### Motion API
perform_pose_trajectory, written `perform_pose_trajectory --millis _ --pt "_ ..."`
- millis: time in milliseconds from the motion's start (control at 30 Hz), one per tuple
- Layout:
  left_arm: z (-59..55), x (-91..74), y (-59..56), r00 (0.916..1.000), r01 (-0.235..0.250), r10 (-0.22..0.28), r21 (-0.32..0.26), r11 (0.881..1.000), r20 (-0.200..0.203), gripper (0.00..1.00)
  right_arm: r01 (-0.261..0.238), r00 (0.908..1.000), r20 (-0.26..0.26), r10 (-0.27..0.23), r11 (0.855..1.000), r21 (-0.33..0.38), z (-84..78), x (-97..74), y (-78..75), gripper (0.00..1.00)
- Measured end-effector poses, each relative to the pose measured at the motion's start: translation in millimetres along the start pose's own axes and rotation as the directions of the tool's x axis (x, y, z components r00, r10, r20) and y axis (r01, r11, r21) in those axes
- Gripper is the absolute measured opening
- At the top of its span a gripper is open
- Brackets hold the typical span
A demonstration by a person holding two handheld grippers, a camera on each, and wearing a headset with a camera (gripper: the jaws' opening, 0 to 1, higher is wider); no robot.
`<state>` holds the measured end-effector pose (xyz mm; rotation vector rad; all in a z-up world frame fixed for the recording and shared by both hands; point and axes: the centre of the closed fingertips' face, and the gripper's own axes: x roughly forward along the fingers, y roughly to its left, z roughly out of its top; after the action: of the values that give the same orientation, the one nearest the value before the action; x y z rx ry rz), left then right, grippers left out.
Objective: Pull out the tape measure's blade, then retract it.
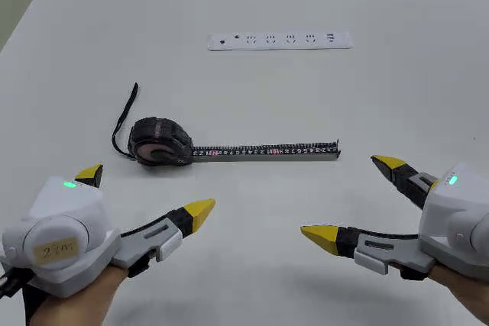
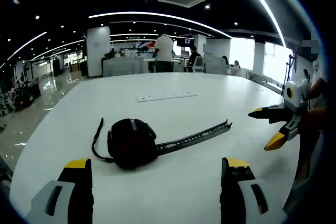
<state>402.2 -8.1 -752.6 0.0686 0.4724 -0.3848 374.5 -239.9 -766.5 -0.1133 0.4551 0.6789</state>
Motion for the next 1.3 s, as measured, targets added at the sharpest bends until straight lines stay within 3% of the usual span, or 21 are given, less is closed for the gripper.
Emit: perform_pose_trajectory --millis 167,233,367,933,1267,1300 --pt "0.5 3.1 1.4 0.9999 -0.015 0.015 -0.007 1.000 0.000 1.00 -0.020 0.9998 0.001 0.020 1.000 -0.024 -1.5 1.7 -3.1 0.89" --pt "1.3 10.1 4.6 0.9994 -0.035 0.035 -0.017 0.999 -0.001 1.00 -0.056 0.9984 0.003 0.057 0.997 -0.052 -3.5 5.1 -7.8 0.88" --pt "2.4 15.1 6.2 0.9990 -0.046 0.046 -0.024 0.999 -0.002 0.99 -0.079 0.9968 0.000 0.080 0.995 -0.068 -4.8 7.5 -11.2 0.83" --pt "4.0 36.0 22.8 0.9934 -0.113 0.112 -0.037 0.993 -0.022 0.96 -0.149 0.9886 -0.047 0.143 0.975 -0.165 -9.1 24.1 -32.5 0.66" --pt "3.2 41.8 26.0 0.9925 -0.119 0.117 -0.056 0.991 -0.036 0.92 -0.169 0.9852 -0.060 0.161 0.968 -0.184 -8.8 29.7 -37.9 0.54" --pt "3.7 46.5 28.6 0.9909 -0.128 0.125 -0.066 0.990 -0.049 0.91 -0.192 0.9806 -0.077 0.180 0.960 -0.202 -10.8 35.1 -46.6 0.52"
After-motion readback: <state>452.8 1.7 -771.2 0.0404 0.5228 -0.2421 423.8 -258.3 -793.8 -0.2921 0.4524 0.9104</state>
